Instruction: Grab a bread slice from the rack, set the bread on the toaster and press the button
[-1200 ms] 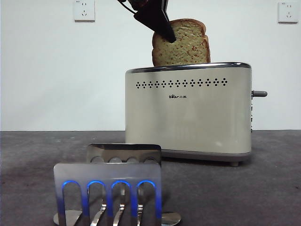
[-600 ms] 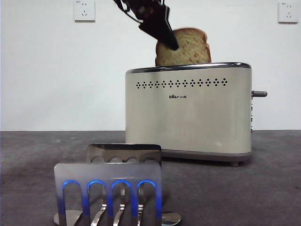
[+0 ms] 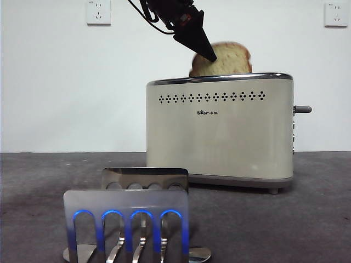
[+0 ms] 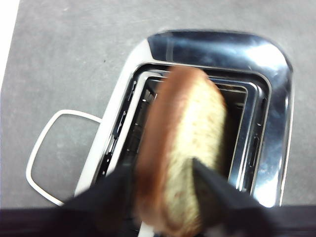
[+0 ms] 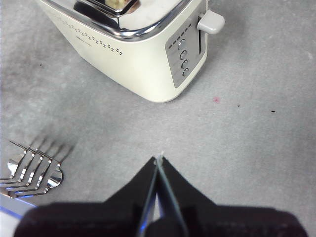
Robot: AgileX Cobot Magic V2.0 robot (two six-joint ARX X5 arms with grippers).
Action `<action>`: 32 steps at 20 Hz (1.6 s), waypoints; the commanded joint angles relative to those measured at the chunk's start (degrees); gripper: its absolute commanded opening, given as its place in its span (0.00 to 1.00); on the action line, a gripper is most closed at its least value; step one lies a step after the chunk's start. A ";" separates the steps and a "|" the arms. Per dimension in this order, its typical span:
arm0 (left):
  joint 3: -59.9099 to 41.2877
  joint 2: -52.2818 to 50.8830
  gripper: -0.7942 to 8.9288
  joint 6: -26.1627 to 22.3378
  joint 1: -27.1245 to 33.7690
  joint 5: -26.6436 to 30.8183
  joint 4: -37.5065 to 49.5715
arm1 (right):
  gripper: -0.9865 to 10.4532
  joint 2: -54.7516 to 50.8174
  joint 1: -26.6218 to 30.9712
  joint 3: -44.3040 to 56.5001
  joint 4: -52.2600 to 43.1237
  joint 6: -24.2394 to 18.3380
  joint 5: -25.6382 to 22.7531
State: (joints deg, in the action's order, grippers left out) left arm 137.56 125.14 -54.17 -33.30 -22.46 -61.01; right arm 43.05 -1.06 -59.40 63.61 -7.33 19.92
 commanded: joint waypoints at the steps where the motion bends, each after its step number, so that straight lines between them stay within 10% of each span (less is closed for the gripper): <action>1: -0.22 -0.61 0.54 2.16 0.13 -0.17 0.20 | 0.09 -0.04 -0.09 -0.11 -0.13 -0.44 0.07; 5: -0.22 -5.20 0.54 4.02 0.13 -0.02 -0.42 | 0.09 0.31 -0.07 -0.11 -3.45 0.22 0.02; 9: -0.22 -12.61 0.52 16.83 0.11 -0.07 -2.51 | 0.08 4.20 -0.04 -0.11 -16.17 11.28 -0.33; 12: -0.22 -17.66 0.25 28.28 0.04 -0.48 -7.87 | 0.08 9.70 0.04 -0.11 -24.41 17.40 1.07; 14: -0.22 -20.17 0.10 31.76 0.07 -0.46 -12.33 | 0.08 14.53 1.22 -0.11 -29.22 21.07 5.97; 19: -0.22 -23.85 0.07 40.11 0.39 -0.46 -14.47 | 0.08 27.71 6.97 -0.13 -39.58 29.48 18.40; 32: -0.22 -24.13 0.08 48.19 -0.26 -0.46 -14.51 | 0.08 46.73 8.57 -0.13 -47.06 29.77 23.54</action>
State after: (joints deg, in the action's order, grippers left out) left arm 137.56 100.92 -6.35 -33.43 -22.70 -75.77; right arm 89.12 7.53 -59.46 16.75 22.92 43.51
